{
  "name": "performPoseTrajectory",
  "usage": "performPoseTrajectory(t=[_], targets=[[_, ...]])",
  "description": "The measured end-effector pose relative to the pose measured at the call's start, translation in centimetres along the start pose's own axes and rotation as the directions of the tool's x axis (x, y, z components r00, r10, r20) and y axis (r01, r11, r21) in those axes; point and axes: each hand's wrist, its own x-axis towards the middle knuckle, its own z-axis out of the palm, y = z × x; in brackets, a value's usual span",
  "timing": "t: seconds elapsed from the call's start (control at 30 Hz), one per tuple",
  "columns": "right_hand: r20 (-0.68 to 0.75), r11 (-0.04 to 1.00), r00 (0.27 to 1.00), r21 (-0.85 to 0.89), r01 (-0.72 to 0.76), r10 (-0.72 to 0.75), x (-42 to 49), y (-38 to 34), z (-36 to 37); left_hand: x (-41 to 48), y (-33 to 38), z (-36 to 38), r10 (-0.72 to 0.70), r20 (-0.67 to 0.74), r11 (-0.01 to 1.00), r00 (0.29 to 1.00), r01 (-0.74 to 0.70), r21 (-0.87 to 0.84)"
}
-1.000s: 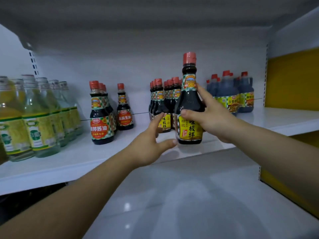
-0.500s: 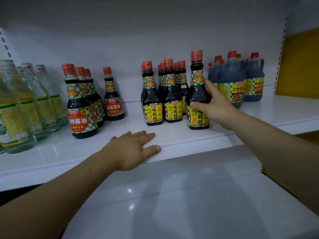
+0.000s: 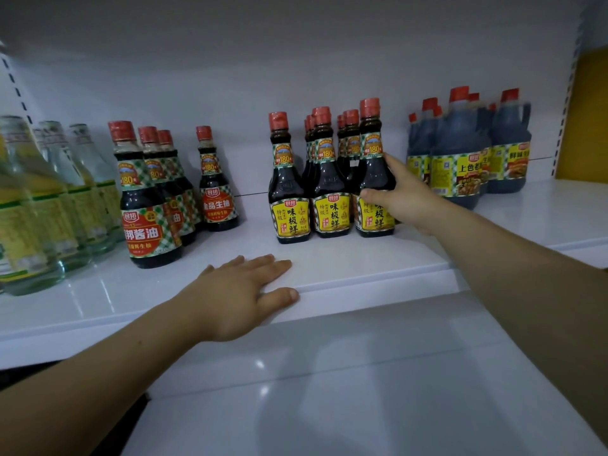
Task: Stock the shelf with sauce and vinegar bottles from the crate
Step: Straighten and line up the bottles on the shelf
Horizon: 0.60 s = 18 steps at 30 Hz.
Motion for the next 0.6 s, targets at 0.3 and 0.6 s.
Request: performPoseTrajectory(t=[0.3, 0.6], targets=[[0.061, 0.997, 0.995, 0.000, -0.083, 0.083, 3.2, 0.9, 0.8, -0.2, 0.4, -0.3, -0.015, 0.003, 1.000, 1.000, 0.015, 0.003], [-0.089, 0.999, 0.996, 0.038, -0.008, 0.012, 2.3, 1.9, 1.9, 1.4, 0.0, -1.6, -0.057, 0.001, 0.949, 0.998, 0.054, -0.310]])
